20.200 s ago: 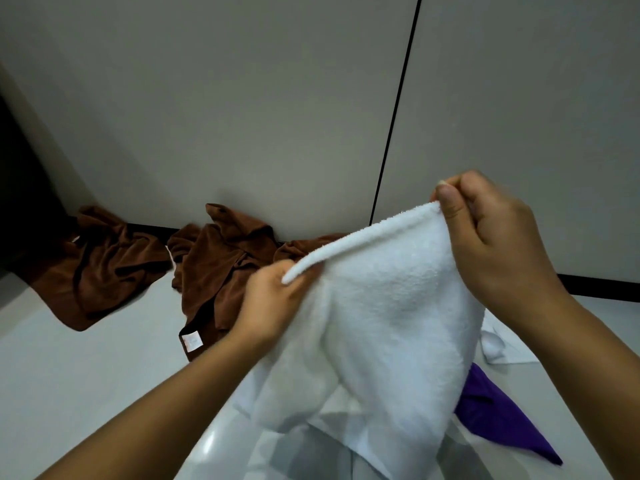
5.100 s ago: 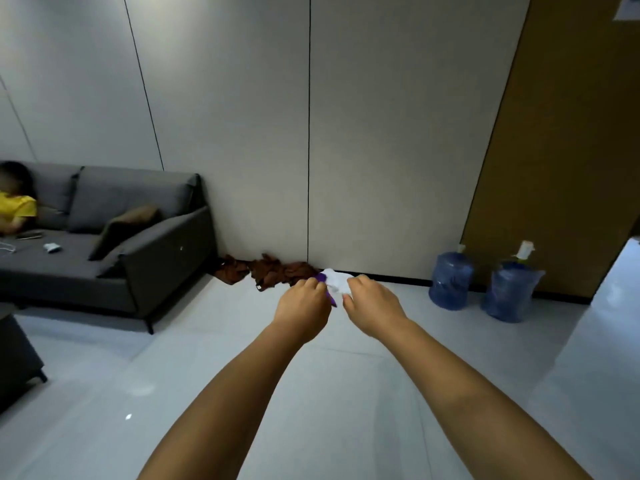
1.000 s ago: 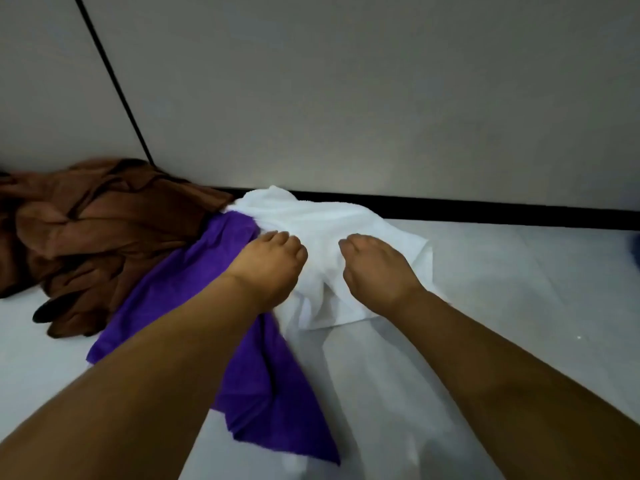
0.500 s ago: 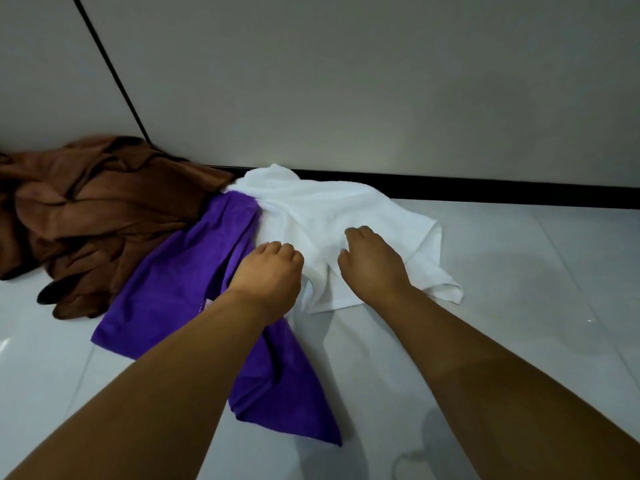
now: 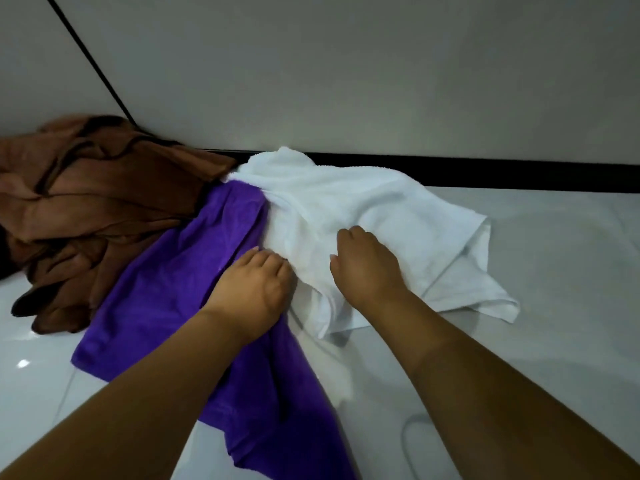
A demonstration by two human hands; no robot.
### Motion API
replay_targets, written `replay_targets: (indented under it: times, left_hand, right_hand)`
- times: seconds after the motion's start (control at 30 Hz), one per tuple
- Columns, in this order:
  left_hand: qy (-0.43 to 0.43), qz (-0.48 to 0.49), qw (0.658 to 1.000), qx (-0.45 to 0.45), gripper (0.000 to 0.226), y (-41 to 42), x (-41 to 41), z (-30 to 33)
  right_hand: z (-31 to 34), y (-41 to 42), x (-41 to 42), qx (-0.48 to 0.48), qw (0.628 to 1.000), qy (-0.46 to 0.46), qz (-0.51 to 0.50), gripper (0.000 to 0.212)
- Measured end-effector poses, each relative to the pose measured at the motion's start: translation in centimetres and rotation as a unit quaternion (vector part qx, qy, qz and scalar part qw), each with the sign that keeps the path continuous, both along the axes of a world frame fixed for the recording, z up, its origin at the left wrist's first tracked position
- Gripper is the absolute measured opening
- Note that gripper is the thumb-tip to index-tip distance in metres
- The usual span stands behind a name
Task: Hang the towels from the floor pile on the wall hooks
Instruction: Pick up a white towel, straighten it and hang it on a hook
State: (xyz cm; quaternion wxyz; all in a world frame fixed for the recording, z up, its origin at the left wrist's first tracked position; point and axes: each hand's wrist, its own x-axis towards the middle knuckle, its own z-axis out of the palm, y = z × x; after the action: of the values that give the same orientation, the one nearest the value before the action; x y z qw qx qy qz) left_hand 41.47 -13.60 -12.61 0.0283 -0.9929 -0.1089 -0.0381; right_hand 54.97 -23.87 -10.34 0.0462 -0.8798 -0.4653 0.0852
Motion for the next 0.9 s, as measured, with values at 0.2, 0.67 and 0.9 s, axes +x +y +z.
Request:
replay_targets:
  times: [0.2,0.67,0.9]
  left_hand:
    - [-0.015,0.009,0.999,-0.035,0.03,0.3,0.8,-0.8]
    - [0.099,-0.025,0.994,-0.034,0.026,-1.2,0.5,1.5]
    - [0.053,-0.06,0.997,0.018,0.011,-1.5,-0.5,5.9]
  right_hand:
    - [-2.8,0.1,-0.7,0.047,0.995,-0.063,-0.06,0.041]
    - [0.5,-1.3,0.0,0.086,0.955,0.166,-0.23,0.025]
    - [5.2,-2.1,-1.7,0.122,0.943,0.169,-0.26,0.031]
